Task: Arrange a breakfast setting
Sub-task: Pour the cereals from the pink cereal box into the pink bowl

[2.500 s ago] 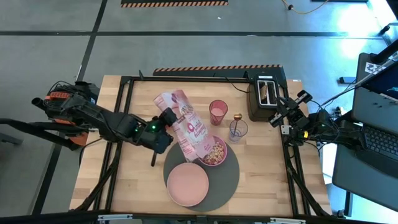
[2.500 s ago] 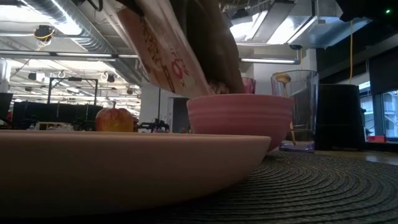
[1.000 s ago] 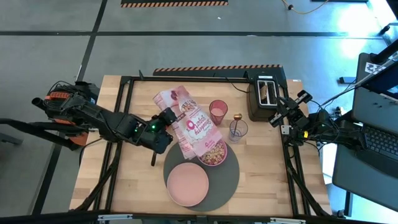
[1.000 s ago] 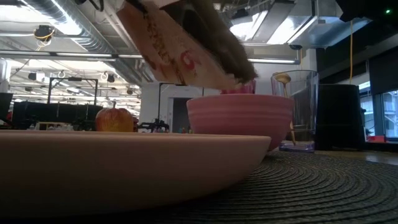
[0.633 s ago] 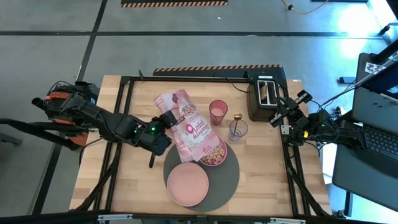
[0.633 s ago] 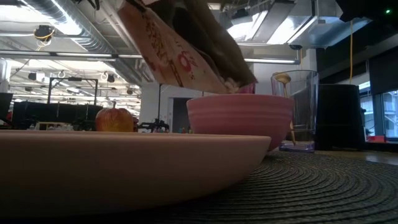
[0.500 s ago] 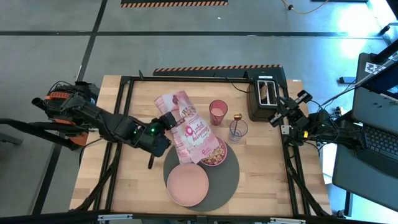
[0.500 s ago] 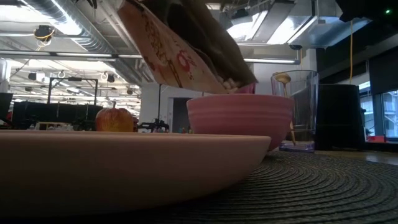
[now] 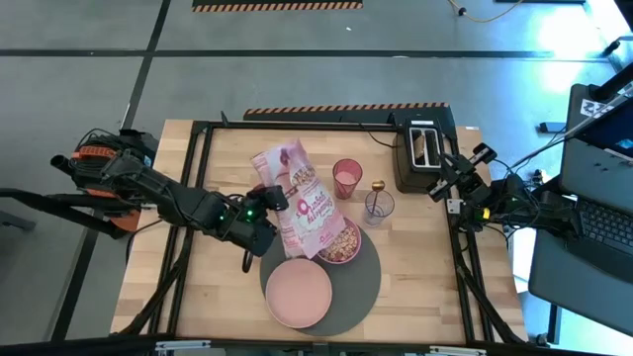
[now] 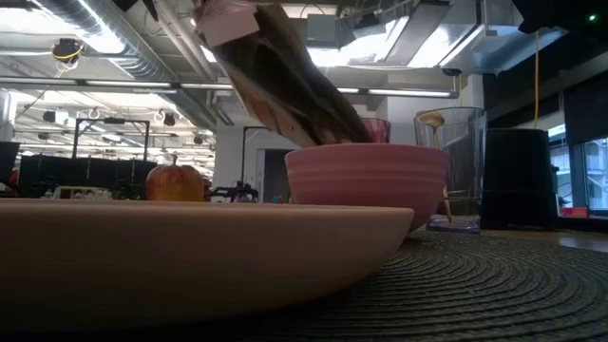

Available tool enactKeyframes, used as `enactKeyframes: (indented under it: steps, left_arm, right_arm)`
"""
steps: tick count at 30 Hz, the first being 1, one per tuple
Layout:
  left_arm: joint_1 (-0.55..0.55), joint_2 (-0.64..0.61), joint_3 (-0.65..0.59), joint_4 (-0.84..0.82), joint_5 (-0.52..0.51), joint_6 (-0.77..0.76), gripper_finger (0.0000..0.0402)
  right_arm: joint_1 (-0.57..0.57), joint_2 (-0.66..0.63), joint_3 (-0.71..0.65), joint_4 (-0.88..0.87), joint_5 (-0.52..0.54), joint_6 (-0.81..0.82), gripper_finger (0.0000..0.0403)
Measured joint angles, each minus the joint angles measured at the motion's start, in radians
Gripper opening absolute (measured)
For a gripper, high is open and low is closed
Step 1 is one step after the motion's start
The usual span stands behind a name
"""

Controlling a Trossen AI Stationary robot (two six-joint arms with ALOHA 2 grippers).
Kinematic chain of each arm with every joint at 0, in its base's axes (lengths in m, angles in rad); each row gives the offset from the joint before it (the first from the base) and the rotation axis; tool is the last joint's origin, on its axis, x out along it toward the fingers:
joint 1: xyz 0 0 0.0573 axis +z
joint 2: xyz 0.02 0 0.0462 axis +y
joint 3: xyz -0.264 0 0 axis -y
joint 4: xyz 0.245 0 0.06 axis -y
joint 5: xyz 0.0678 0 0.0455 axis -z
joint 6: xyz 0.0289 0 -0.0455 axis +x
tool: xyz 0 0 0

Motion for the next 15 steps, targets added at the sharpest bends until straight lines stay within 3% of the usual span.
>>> enactKeyframes:
  steps: [15]
  left_arm:
    - [0.021,0.000,0.000,-0.004,-0.005,-0.040,0.0018]
  right_arm:
    - [0.000,0.000,0.000,0.000,0.000,0.000,0.0000]
